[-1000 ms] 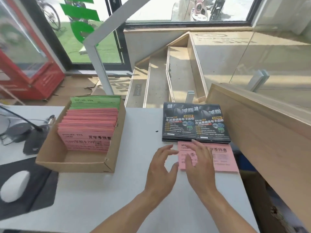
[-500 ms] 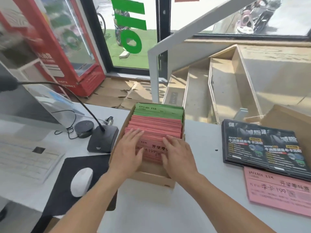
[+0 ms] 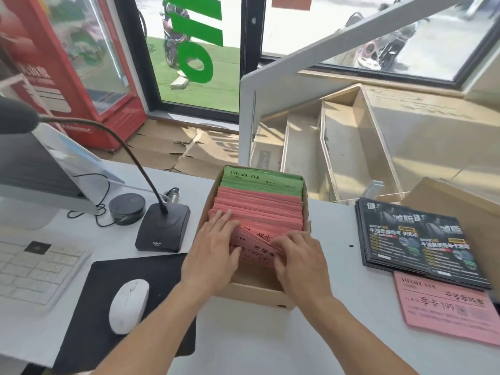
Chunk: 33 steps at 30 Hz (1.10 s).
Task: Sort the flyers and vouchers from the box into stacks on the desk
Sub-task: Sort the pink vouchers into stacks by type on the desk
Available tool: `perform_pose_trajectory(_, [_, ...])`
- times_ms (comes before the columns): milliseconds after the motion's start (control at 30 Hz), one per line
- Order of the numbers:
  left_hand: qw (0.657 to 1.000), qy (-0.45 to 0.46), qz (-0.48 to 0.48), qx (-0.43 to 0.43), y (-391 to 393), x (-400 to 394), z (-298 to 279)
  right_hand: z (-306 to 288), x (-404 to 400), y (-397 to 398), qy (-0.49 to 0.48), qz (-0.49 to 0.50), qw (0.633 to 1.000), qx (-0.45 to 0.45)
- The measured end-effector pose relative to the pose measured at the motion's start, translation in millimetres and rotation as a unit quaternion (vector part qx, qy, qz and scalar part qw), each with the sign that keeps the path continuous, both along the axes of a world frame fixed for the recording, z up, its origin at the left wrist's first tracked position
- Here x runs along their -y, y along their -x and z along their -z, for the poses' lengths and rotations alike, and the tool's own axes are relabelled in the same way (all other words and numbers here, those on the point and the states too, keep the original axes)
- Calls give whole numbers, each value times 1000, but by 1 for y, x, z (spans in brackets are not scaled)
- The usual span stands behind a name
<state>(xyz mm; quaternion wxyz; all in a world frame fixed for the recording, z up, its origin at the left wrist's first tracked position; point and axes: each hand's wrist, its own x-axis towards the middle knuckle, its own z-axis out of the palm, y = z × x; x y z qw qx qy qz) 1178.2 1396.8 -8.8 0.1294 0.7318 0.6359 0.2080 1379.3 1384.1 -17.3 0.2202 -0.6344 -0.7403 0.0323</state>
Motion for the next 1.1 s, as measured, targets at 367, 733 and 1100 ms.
perform_pose_trajectory(367, [999, -28, -15, 18, 0, 1, 1, 0, 2, 0, 22, -9, 1000, -12])
perform_pose_trajectory(733, [1000, 1, 12, -28, 0, 0, 1, 1, 2, 0, -16, -16, 997, 76])
perform_pose_trajectory(1100, [1000, -12, -6, -6, -1, 0, 1, -12, 2, 0, 85, -36, 995, 36])
